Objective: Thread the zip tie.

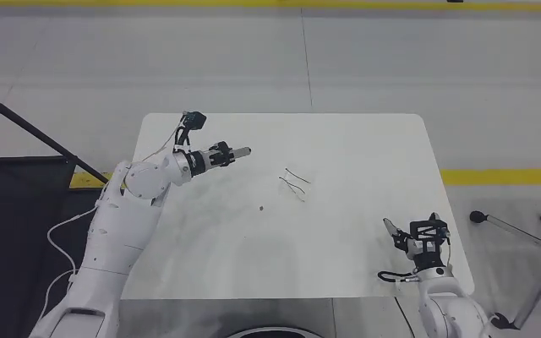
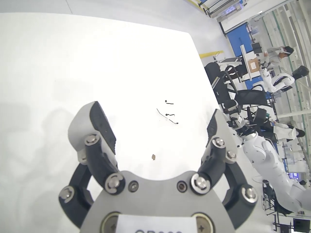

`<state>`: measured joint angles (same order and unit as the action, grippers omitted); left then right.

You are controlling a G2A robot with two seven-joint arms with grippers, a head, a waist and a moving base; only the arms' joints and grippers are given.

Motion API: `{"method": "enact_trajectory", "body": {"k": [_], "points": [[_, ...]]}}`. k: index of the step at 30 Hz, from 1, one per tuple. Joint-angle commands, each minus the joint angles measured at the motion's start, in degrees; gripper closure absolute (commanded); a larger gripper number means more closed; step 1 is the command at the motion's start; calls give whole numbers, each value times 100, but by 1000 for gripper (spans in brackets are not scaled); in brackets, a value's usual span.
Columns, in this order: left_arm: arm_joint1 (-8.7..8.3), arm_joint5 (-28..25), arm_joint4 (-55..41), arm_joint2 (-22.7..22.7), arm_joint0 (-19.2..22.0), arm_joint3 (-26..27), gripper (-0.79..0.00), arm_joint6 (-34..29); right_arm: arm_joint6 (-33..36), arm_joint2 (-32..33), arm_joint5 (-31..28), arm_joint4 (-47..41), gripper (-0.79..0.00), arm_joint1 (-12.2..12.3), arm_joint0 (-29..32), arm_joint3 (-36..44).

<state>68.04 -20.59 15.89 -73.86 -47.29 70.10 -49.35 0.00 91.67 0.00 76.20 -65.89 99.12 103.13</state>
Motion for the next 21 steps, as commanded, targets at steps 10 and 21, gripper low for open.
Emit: {"method": "enact_trajectory", "body": {"k": [10, 21], "points": [[194, -516, -659, 870, 842, -852, -785, -837, 0, 0, 0, 0, -785, 0, 0, 0], [196, -466, -664, 885, 805, -860, -785, -807, 0, 0, 0, 0, -785, 0, 0, 0]]}}
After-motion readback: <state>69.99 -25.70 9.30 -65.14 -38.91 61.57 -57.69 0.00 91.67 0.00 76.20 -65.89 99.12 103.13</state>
